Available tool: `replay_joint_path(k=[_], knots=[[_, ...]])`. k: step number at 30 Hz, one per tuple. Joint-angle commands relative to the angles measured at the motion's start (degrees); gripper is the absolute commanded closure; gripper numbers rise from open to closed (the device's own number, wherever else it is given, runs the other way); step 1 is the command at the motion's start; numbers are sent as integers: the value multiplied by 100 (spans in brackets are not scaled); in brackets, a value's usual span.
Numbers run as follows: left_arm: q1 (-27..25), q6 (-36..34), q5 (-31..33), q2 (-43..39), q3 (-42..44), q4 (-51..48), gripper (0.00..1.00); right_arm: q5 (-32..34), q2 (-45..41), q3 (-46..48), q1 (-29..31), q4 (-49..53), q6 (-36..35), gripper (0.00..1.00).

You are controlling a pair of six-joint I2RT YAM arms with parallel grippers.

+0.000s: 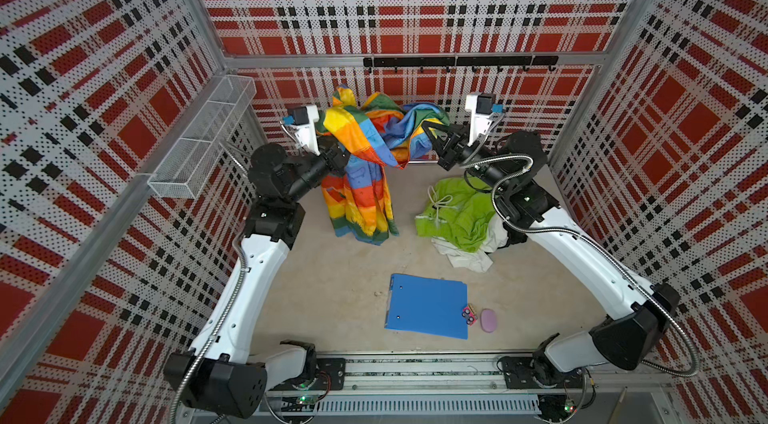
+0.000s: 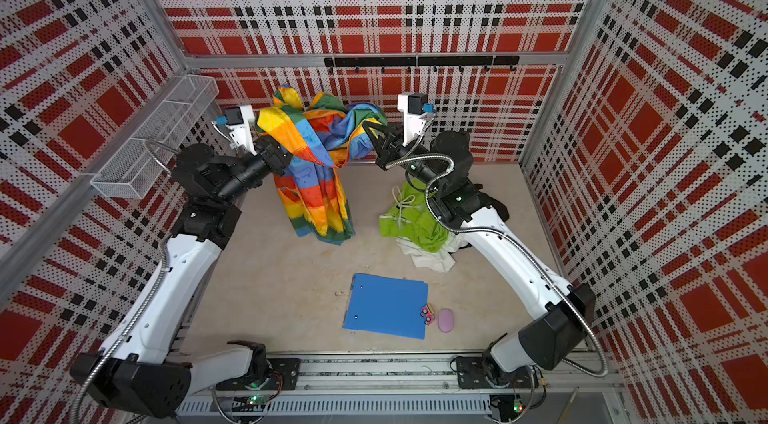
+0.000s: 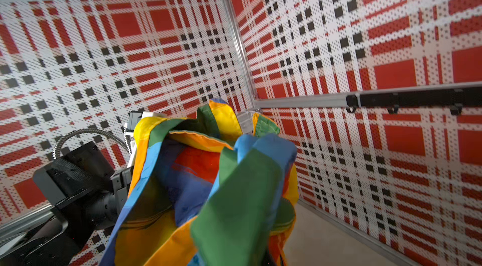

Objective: Pick out a specific cloth from the pile
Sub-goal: 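Carry the rainbow cloth with both grippers away from the pile, then lower the rainbow cloth onto the table beside the pile with both grippers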

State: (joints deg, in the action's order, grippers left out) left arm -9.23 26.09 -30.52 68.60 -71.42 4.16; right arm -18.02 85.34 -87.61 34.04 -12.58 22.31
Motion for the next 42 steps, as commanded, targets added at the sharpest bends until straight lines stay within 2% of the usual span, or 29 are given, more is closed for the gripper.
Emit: replay_joint_path(k=[1,7,13,15,21,23,25,29,33,36,42], knots=[[9,-130,229,-424,765,289,98,52,252,210,32,-191,-19,100],[10,-51,1013,-780,2340,524,100,131,865,539,246,-333,-6,100],[42,181,1695,-730,3337,726,100,138,1432,478,410,-348,-16,100],[46,257,1852,-646,3521,796,95,154,1564,457,443,-353,-7,100],[60,544,1719,-127,3846,730,92,422,1999,302,449,-314,70,100],[54,582,1725,-125,3960,734,84,422,2196,240,454,-333,161,100],[59,591,1748,-209,4017,662,64,417,2373,175,476,-308,207,100],[56,420,1668,-459,3846,12,45,607,2560,240,617,-155,162,100],[-192,246,1931,-674,3793,-826,33,782,2734,227,766,-22,31,100],[-342,419,2063,-872,4008,-1256,27,784,2892,199,822,1,11,100],[-1298,1112,2657,-1337,4461,-1975,16,841,3227,133,953,200,-139,100]])
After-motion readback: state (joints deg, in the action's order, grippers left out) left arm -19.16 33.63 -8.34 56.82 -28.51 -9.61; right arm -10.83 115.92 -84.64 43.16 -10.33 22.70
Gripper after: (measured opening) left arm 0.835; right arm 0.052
